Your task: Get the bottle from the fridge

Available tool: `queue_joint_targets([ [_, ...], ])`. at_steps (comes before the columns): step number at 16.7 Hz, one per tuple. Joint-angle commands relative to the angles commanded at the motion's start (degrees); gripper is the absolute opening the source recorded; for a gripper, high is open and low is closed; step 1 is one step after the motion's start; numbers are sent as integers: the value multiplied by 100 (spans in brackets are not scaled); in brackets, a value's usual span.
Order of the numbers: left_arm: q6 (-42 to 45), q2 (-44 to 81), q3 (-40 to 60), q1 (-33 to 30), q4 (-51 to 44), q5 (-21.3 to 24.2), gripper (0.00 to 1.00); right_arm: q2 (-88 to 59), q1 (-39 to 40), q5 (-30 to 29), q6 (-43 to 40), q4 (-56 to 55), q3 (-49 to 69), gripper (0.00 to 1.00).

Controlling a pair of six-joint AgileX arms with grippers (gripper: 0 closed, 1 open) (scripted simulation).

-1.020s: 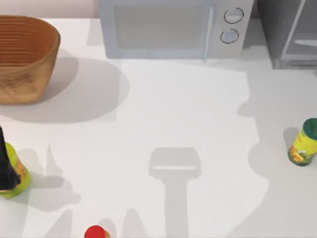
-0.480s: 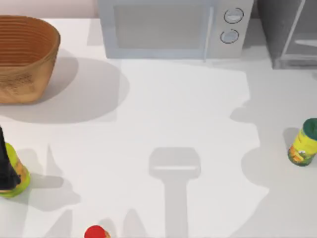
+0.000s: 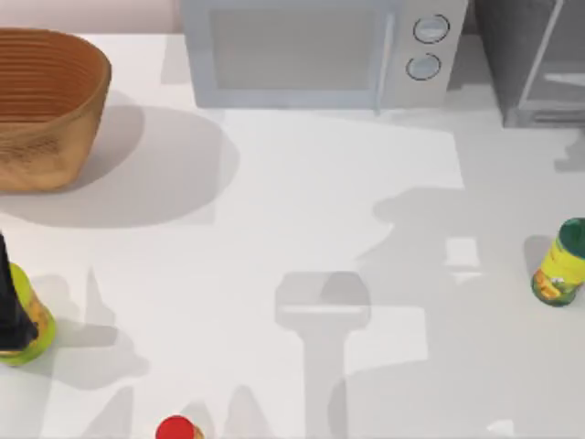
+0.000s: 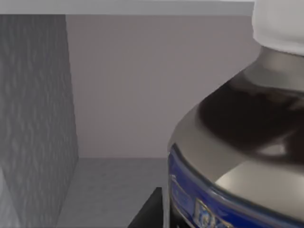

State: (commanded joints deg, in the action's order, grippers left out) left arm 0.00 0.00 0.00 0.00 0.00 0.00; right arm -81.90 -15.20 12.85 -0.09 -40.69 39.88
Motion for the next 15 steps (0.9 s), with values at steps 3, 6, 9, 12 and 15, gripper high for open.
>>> queue_joint_targets([
  [3,0,0,0,0,0,0,100,1339,243,-219,-2,680,-667,0],
  [6,0,0,0,0,0,0,100,2823,517,-456,-2,1431,-1403,0],
  [9,0,0,0,0,0,0,100,4328,798,-697,2,2192,-2149,0],
  [12,0,0,0,0,0,0,100,5827,1061,-922,8,2908,-2851,0],
  [15,0,0,0,0,0,0,100,7112,1288,-1115,15,3520,-3450,0],
])
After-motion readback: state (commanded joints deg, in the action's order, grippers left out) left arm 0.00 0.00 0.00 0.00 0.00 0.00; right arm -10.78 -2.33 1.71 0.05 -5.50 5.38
